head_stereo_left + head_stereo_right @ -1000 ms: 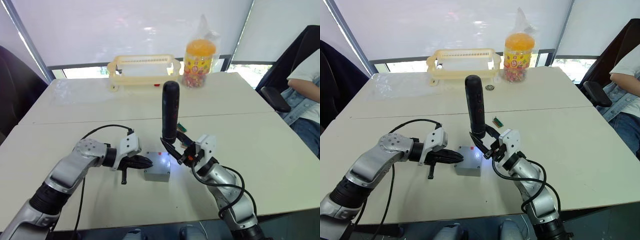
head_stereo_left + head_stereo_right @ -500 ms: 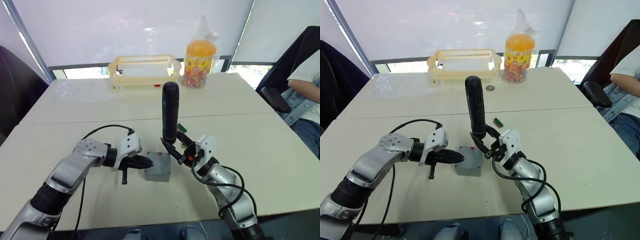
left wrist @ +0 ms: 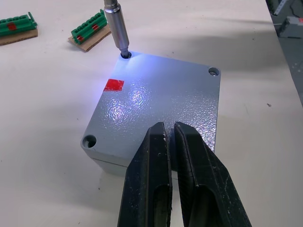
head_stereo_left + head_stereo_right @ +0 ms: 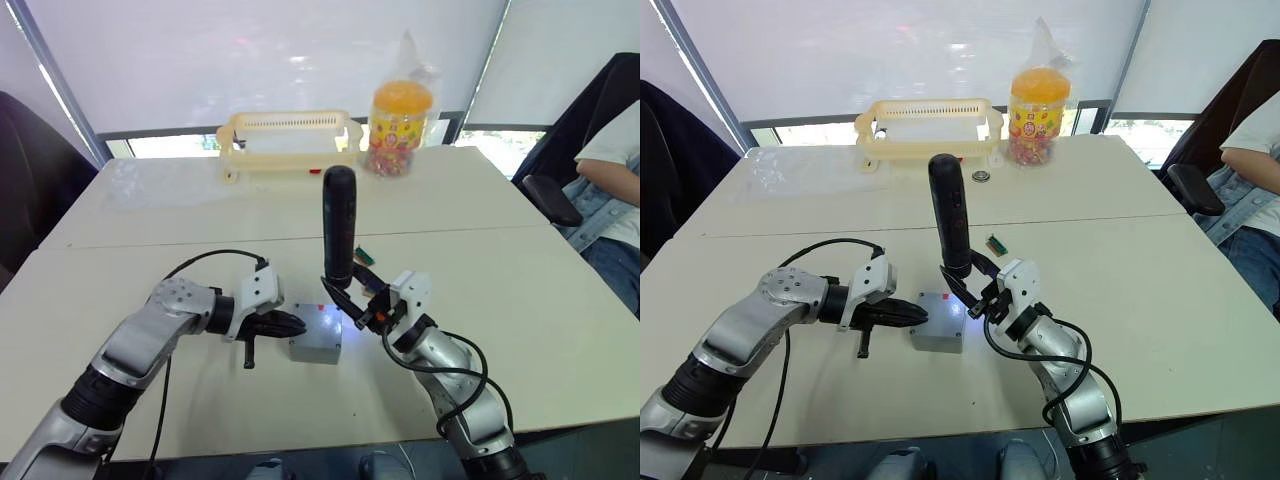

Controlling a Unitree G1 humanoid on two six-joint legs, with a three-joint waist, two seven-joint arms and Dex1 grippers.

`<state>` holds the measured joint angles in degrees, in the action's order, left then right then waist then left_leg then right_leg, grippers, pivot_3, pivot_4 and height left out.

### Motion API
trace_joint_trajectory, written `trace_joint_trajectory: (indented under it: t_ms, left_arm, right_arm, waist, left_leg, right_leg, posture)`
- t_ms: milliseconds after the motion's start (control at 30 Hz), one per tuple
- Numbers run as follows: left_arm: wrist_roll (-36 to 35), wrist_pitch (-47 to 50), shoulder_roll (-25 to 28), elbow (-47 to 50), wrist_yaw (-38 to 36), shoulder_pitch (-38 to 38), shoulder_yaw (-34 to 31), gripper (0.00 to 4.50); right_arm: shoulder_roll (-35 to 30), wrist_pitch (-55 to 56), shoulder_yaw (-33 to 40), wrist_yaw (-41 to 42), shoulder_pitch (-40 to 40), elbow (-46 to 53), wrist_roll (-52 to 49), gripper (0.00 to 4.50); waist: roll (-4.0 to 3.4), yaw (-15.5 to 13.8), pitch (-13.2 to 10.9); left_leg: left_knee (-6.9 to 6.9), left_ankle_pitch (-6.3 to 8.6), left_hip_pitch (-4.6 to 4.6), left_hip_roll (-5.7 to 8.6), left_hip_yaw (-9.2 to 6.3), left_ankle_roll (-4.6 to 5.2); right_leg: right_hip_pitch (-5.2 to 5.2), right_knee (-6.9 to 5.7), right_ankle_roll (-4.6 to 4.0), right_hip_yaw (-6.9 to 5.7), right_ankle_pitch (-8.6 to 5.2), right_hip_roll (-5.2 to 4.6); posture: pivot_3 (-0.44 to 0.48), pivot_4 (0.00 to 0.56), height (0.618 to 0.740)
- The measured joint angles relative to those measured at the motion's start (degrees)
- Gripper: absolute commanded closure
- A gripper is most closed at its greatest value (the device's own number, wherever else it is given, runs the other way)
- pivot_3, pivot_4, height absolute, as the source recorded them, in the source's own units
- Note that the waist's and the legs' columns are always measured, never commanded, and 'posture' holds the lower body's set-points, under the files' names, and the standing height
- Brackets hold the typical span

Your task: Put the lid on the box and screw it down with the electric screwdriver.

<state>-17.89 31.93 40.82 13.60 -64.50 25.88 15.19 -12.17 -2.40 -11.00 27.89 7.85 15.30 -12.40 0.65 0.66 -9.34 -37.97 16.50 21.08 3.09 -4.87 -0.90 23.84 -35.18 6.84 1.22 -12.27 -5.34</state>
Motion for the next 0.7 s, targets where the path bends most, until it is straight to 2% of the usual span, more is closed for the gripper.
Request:
trace_joint_trajectory:
  t_ms: [200,433,533,600,700]
  left_arm:
    - [0.4,-1.4,-0.4,-1.2,-0.7,0.1,0.7,4.24]
    - [0.4,-2.5,-1.1,-1.7,-0.8,0.0,0.8,4.24]
    - [-0.1,-2.3,-2.0,-2.2,-0.5,0.2,0.0,4.24]
    - [-0.7,-1.4,-2.5,-2.2,-0.2,0.2,-0.4,4.24]
    - [-2.5,1.5,-2.5,-1.9,0.2,0.8,-1.6,4.24]
  right_arm:
    - [-1.2,-12.4,2.9,-2.1,3.3,6.4,-4.9,2.78]
    - [-2.6,-27.9,15.2,-8.8,17.0,17.6,-21.5,2.78]
    - [-4.8,-36.4,21.4,-13.4,22.9,15.0,-31.4,2.78]
    - [-9.0,-43.6,26.5,-16.5,25.6,10.9,-37.9,2.78]
    - [-16.8,-54.9,29.1,-17.7,25.6,6.7,-45.0,2.78]
  waist:
    - [-0.09,-0.2,-0.1]
    - [-0.15,0.1,-0.1]
    - [-0.16,-0.1,-0.1]
    - [-0.10,-0.3,-0.2]
    - [-0.30,0.0,-0.5]
  left_leg:
    - [0.00,0.00,0.28,0.08,-0.01,0.00]
    - [0.08,0.00,0.29,0.06,-0.02,0.00]
    - [0.07,0.00,0.31,0.08,0.00,0.00]
    - [0.06,0.00,0.38,0.09,-0.03,0.01]
    - [0.08,0.04,0.52,0.10,0.06,0.08]
  right_leg:
    - [0.25,0.00,0.00,-0.01,0.01,-0.10]
    - [0.34,0.00,0.02,-0.02,0.01,-0.11]
    - [0.33,0.01,0.00,-0.01,0.02,-0.16]
    - [0.32,0.08,-0.01,-0.06,0.01,-0.18]
    - [0.50,0.09,0.00,-0.02,0.01,-0.22]
  posture:
    - [0.000,0.150,0.740]
    - [0.000,0.150,0.740]
    - [0.000,0.150,0.740]
    - [0.000,0.150,0.740]
    - [0.000,0.150,0.740]
